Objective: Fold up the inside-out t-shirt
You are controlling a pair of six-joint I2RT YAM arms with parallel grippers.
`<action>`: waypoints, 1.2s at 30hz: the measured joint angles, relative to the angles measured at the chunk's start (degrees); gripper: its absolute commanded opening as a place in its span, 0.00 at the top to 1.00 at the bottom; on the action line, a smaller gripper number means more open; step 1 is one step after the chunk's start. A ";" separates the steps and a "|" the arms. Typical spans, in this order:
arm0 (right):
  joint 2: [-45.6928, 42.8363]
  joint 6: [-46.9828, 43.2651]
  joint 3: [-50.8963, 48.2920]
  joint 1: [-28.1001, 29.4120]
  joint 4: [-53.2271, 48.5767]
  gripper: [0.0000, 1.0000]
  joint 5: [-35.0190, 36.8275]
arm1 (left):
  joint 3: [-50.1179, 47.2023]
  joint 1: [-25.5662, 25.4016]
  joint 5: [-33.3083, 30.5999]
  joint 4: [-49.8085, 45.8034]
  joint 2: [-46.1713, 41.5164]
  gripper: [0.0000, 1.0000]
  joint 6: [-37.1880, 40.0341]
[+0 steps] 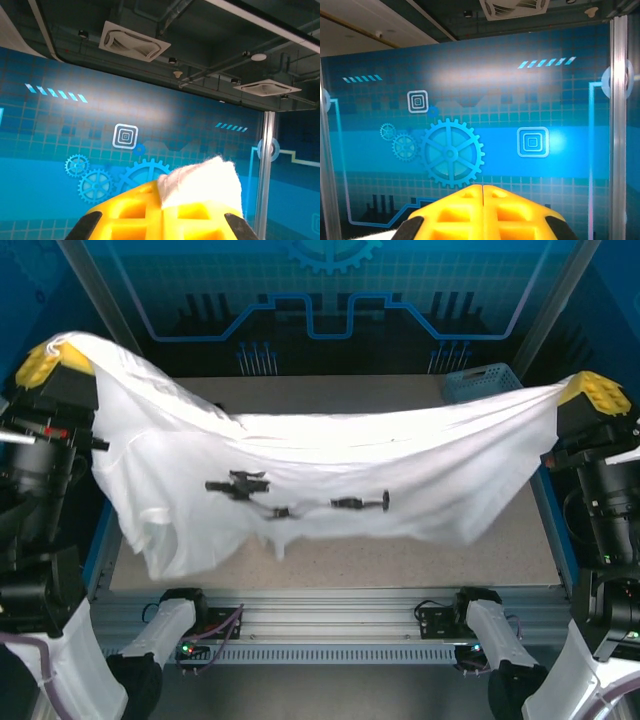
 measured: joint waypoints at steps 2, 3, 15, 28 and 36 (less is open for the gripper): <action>1.07 -0.39 -0.90 0.00 0.37 1.00 0.35 | 0.39 0.00 -0.13 0.81 3.19 1.00 0.31; 1.99 -0.63 -1.66 0.00 0.87 1.00 0.52 | 0.42 0.00 -0.15 1.46 5.49 1.00 0.42; 37.27 -3.06 -13.62 5.29 17.14 1.00 6.05 | -4.96 -5.53 -3.85 12.96 47.78 0.95 2.34; 92.96 -2.58 30.77 11.32 -0.28 0.59 10.47 | 32.50 -6.32 -5.49 -5.62 91.73 0.38 -2.01; 62.10 -0.44 -9.46 12.07 -1.09 0.54 9.81 | -23.61 -8.26 -3.37 10.23 51.91 0.34 -14.23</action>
